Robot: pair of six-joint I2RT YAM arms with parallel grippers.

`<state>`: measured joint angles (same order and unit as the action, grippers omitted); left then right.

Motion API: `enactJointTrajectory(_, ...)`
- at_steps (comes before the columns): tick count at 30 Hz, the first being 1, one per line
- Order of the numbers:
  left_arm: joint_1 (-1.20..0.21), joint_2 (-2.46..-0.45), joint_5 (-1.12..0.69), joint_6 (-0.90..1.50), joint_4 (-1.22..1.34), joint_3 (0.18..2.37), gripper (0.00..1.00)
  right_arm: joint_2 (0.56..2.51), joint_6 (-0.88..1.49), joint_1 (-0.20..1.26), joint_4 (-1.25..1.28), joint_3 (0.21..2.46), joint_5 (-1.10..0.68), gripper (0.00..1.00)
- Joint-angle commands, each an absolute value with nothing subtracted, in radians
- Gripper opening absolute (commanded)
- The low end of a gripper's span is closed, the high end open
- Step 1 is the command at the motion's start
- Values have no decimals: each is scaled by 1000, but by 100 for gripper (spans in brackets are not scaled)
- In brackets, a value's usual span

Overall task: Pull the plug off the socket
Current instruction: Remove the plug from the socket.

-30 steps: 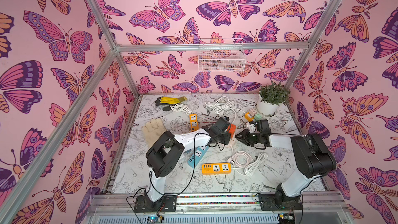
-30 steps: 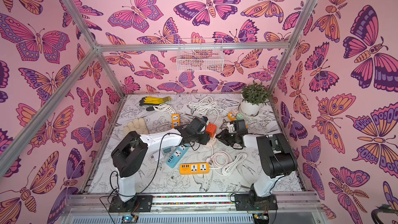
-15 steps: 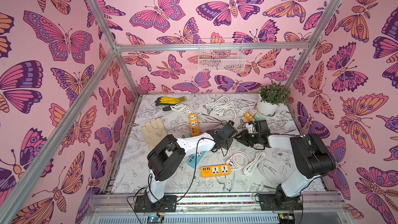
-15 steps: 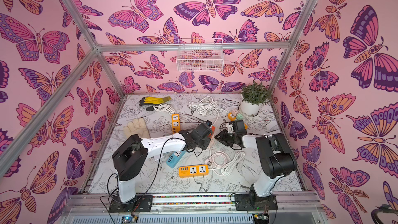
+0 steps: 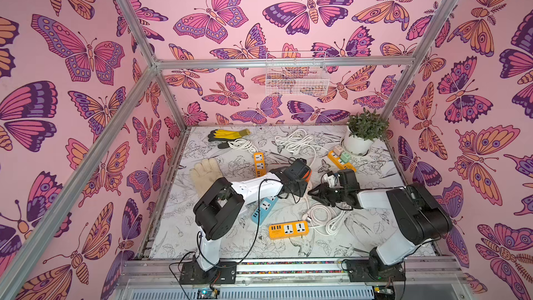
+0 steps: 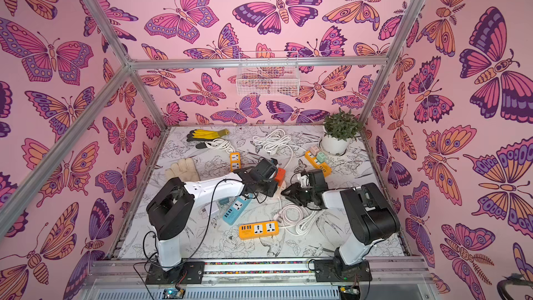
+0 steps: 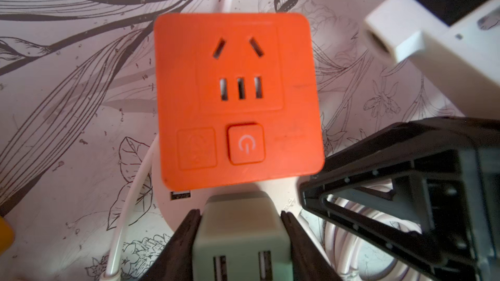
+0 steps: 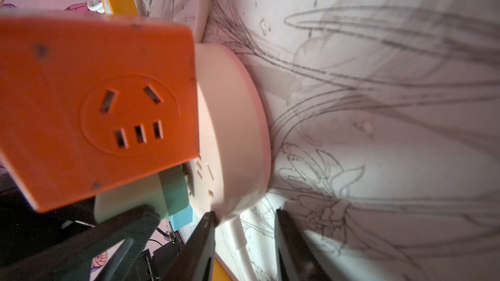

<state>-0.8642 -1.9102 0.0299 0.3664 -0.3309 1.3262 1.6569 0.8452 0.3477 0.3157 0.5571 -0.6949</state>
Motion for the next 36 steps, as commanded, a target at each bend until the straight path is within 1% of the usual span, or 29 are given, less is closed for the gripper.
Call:
enactJointTrajectory(1,-859,-1886,-18,383,-396,1313,40,1699,929,370,252,595,-556,47)
enactJointTrajectory(4,-859,-1884,-33,389,-390,1308,40,1723,945,407,159,650,-486,48)
enactJointTrajectory(10,-854,-1861,-43,406,-382,1297,40,1754,933,439,72,659,-385,42)
enactJointTrajectory(13,-839,-1827,-60,430,-381,1292,39,1770,920,439,52,648,-358,40)
enactJointTrajectory(16,-822,-1805,-128,452,-367,1287,39,1782,913,439,45,642,-339,40)
enactJointTrajectory(18,-830,-1801,-141,437,-358,1290,39,1786,912,440,46,642,-331,39)
enactJointTrajectory(19,-848,-1805,-105,415,-357,1292,38,1790,912,440,49,642,-331,39)
enactJointTrajectory(22,-934,-1828,113,306,-359,1290,38,1795,912,441,51,646,-332,39)
enactJointTrajectory(25,-977,-1862,275,236,-357,1280,38,1792,908,440,49,643,-330,39)
enactJointTrajectory(28,-986,-1876,361,226,-356,1272,38,1796,904,440,43,644,-328,38)
enactJointTrajectory(30,-975,-1860,322,261,-356,1266,39,1800,900,441,40,645,-326,38)
enactJointTrajectory(34,-877,-1780,14,419,-313,1222,38,1805,897,441,40,647,-323,38)
enactJointTrajectory(36,-845,-1733,-64,463,-287,1198,38,1805,895,441,39,646,-321,38)
